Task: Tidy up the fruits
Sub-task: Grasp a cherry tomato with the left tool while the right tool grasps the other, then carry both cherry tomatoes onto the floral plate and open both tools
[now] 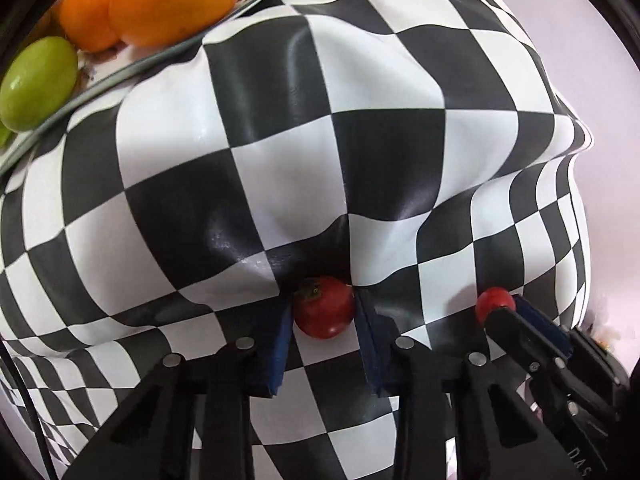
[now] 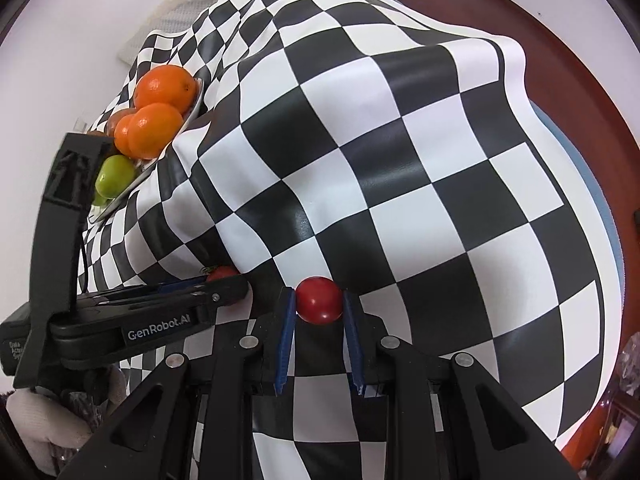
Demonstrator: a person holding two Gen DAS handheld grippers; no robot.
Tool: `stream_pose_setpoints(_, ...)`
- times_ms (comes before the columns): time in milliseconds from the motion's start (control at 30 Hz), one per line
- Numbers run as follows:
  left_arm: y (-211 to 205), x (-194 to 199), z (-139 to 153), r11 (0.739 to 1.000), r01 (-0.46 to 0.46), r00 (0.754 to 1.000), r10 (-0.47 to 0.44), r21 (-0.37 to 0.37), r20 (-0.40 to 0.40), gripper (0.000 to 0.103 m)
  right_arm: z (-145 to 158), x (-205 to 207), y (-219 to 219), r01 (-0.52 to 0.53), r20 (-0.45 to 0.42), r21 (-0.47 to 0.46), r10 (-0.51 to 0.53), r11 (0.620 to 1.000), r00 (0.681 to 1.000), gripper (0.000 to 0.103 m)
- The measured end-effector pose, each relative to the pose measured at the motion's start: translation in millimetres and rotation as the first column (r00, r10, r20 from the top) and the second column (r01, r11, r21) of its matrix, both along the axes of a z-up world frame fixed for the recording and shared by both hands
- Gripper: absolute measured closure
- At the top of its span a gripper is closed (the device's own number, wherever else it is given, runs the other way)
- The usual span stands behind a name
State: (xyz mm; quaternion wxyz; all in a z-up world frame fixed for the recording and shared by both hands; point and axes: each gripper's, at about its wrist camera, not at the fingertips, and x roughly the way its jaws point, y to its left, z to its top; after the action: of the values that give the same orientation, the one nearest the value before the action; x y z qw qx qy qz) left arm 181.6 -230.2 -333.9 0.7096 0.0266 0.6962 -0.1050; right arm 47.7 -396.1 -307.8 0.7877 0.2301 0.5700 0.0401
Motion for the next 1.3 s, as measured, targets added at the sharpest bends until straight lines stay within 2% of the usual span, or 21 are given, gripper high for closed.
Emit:
stream_pose_setpoints(333,33,-11,31,0.995,-0.062,0.997,0.066,-0.077,0.051,0.075,29,6,7,-0.02,0.049,0.01,0.019,1.0,0.999,0.077)
stream_pose_setpoints(500,75,-17,63,0.982,-0.125,0.988,0.136,-0.14,0.079,0.075,48,15,20,-0.047,0.087,0.047,0.043,0.998,0.995,0.077)
stream_pose_setpoints(633,110,-14,101,0.966,-0.178,0.969,0.205,-0.187,0.136,0.075,68,30,43,-0.097,0.131,0.073,0.087,0.993,0.988,0.077)
stream_pose_setpoints(733,138,5,132,0.945,-0.24,0.944,0.281,-0.222,0.172,0.075,76,52,69,-0.147,0.154,0.115,0.128,0.983,0.98,0.077)
stream_pose_setpoints(800,157,18,143,0.935,-0.275,0.928,0.319,-0.226,0.191,0.075,78,67,84,-0.168,0.164,0.137,0.144,0.976,0.976,0.077)
stream_pose_setpoints(900,180,37,144,0.92,-0.324,0.906,0.368,-0.219,0.207,0.075,79,95,112,-0.2,0.18,0.15,0.172,0.968,0.968,0.077)
stream_pose_setpoints(1000,205,53,130,0.911,-0.36,0.896,0.398,-0.2,0.198,0.075,76,124,137,-0.22,0.183,0.158,0.19,0.963,0.965,0.077)
stream_pose_setpoints(1100,215,74,112,0.902,-0.392,0.891,0.422,-0.183,0.17,0.075,70,148,158,-0.239,0.174,0.144,0.213,0.96,0.962,0.077)
stream_pose_setpoints(1300,218,85,83,0.894,-0.414,0.894,0.435,-0.169,0.107,0.075,55,173,179,-0.269,0.131,0.091,0.256,0.959,0.958,0.077)
